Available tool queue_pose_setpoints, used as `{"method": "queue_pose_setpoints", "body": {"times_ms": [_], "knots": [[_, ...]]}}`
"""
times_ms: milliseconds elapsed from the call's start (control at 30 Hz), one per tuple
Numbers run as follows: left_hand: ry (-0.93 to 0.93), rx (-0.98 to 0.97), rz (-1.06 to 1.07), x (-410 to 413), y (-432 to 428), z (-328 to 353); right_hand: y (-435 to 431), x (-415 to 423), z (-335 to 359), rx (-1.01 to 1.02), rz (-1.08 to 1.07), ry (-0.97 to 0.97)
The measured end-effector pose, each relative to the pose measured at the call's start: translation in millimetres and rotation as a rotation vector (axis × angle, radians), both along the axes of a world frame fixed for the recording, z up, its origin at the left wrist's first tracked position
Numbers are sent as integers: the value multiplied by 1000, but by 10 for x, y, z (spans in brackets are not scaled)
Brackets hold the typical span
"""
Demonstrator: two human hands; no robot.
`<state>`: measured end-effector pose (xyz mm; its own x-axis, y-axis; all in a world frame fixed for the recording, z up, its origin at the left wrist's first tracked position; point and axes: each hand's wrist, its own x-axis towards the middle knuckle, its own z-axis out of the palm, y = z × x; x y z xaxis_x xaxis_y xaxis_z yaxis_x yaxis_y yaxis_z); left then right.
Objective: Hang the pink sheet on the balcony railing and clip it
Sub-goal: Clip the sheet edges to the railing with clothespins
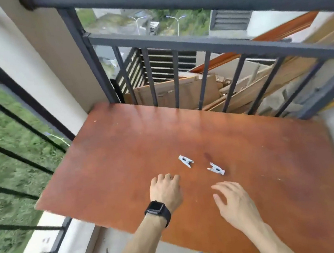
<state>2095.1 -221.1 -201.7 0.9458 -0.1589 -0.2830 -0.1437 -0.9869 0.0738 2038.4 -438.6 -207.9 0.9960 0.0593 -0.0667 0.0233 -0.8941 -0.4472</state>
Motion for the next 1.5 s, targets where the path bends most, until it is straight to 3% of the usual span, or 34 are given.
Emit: {"method": "queue_pose_setpoints", "body": {"times_ms": [167,367,467,600,800,900,1133,1300,1367,1500], "knots": [[99,77,-74,699,-330,-320,-336,713,-310,23,-60,172],[202,180,-219,1127,-498,-869,-479,1229,-860,-41,36,380],[217,208,-245,1142,-489,-1025,-466,1245,-1102,-129,139,343],[123,103,-185,971,-402,-1064,-463,1200,-1232,-135,196,217],[264,-199,379,48,49,-845,-36,874,-961,-58,398,450],[285,-341,644,-721,445,-658,501,583,-696,4,549,457],[-6,-502,1277,-3064,1272,18,2258,-738,52,139,1028,361],[-301,-445,1769,-4806,1514,593,3313,-2173,650,161,1513,324],[-388,-416,1846,-5193,1602,746,3547,-2500,811,219,1634,306],[-558,-197,2110,-6285,1391,1140,3986,-3608,1269,246,1963,292]]}}
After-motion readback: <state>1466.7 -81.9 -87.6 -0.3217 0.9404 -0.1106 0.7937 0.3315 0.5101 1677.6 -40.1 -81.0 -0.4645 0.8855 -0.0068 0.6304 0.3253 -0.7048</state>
